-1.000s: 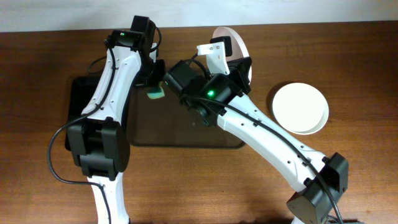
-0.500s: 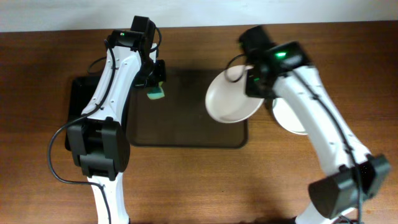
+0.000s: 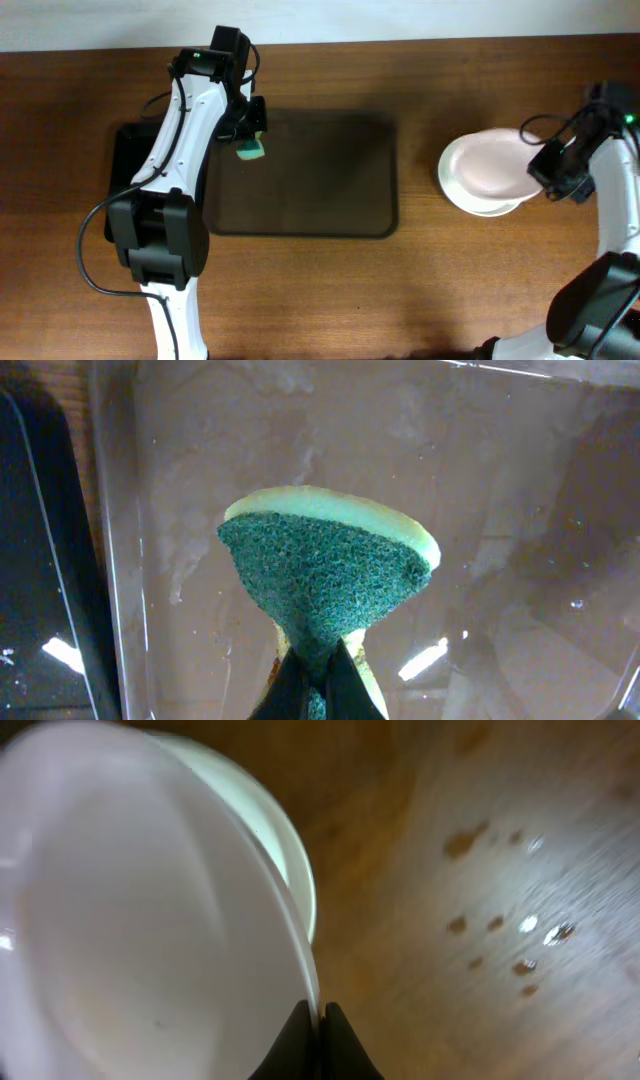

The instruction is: Clean dirty plates on tray and stack at the side

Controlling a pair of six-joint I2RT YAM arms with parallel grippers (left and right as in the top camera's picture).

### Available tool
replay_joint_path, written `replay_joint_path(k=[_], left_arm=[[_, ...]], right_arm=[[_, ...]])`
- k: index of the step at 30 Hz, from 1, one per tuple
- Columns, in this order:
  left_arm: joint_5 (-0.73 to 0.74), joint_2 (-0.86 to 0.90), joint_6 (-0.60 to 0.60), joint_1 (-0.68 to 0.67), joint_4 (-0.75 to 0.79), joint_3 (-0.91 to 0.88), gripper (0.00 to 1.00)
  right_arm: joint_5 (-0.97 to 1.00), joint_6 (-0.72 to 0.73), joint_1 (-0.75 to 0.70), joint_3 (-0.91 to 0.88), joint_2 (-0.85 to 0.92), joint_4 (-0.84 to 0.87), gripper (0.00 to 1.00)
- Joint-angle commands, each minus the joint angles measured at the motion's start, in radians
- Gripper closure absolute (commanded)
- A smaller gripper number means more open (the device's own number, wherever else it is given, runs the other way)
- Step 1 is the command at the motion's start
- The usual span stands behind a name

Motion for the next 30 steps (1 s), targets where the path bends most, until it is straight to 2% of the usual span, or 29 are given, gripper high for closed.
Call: replay_joint_path(k=[1,4,9,11,12,14,18,22,24,27,30], left_arm=[[0.011,0.007,0.012,-0.001,0.0,-0.005,0.99],[0.011,0.007,0.012,-0.001,0.0,-0.005,0.99],[0.011,0.007,0.012,-0.001,0.003,-0.005,0.99],[0.011,0.007,0.012,-0.001,0.007,-0.005,0.99],[0.011,0.007,0.012,-0.001,0.006,-0.005,0.99],[0.011,0.007,0.012,-0.001,0.007,-0.005,0.99],[0.011,0.007,0.012,-0.001,0.007,-0.005,0.99],[0.01,0.006,0.061,0.0,0.004,0.009,0.99],[0.01,0.001,0.144,0.025,-0.064,0.06,0.99],[0.006,-0.029,0.159,0.108,-0.18,0.099,0.99],[-0.176,-0.035,0.158,0.194,-0.278,0.099,0.99]], right_arm=[[-0.015,-0.006,0.003,-0.124,-0.015,0.117,0.96],[-0.016,-0.006,0.002,-0.21,-0.015,0.218,0.96],[-0.036,-0.008,0.007,-0.26,-0.013,0.261,0.96],[-0.036,-0.007,0.022,-0.26,-0.013,0.271,0.71],[-0.036,-0.007,0.032,-0.26,-0.013,0.275,0.54],[-0.036,-0.007,0.045,-0.26,-0.013,0.283,0.41],[-0.07,-0.016,0.055,-0.259,-0.014,0.29,0.36],[-0.302,-0.143,0.075,-0.197,-0.017,0.236,0.34],[-0.327,-0.193,0.148,-0.113,-0.024,0.152,0.33],[-0.333,-0.188,0.298,-0.024,-0.025,0.116,0.31],[-0.326,-0.189,0.454,-0.013,-0.024,0.189,0.2]])
